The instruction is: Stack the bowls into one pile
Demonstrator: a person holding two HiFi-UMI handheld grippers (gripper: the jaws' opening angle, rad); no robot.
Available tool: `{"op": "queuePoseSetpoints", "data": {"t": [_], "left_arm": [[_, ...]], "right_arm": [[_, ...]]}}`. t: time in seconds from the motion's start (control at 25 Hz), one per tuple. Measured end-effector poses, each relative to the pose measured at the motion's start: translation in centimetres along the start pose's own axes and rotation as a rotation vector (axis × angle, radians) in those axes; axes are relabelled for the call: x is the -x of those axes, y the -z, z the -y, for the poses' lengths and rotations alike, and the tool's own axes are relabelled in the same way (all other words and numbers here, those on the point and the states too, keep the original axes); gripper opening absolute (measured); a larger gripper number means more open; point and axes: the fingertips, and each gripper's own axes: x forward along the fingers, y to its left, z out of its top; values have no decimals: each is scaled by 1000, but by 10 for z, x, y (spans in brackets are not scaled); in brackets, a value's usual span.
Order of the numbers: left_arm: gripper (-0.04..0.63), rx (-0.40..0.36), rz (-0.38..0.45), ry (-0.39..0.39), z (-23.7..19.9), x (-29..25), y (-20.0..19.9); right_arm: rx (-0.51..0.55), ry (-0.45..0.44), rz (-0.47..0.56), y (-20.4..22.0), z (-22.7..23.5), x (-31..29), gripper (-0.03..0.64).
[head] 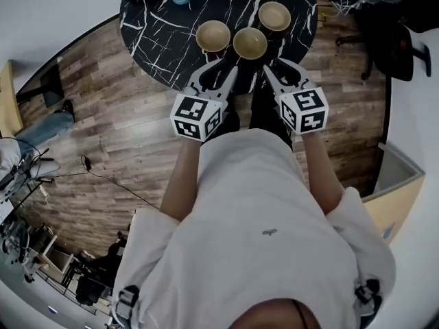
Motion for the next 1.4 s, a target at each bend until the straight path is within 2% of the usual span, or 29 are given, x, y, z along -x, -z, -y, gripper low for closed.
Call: {"op": "queuePoseSetpoints", "data": {"t": [0.2,0.4,0.6,0.76,0.84,1.0,1.2,1.4], "left_arm": [[95,129,-34,-81,-11,-26,24],[95,183,-61,-154,-26,-59,48],[95,278,-83,-261,-44,-81,75],[95,469,-24,-353,-57,-92,89],[95,534,7,-407,-62,-94,95],[95,585,27,-500,-70,-100,108],[95,671,43,-559,-72,-107,118],[95,679,34,-598,-79,-110,127]], "right_arm": [[35,-64,-119,19,23,-30,125],[77,-132,-214,31,50,-62,126],[86,-210,-312,51,72,-87,125],[58,-280,-394,69,81,-103,123],[57,-293,-424,76,85,-109,117],[40,-295,-475,85,98,-122,110],[-2,-326,-504,85,102,-130,107],[-4,-374,-534,89,99,-138,95]]}}
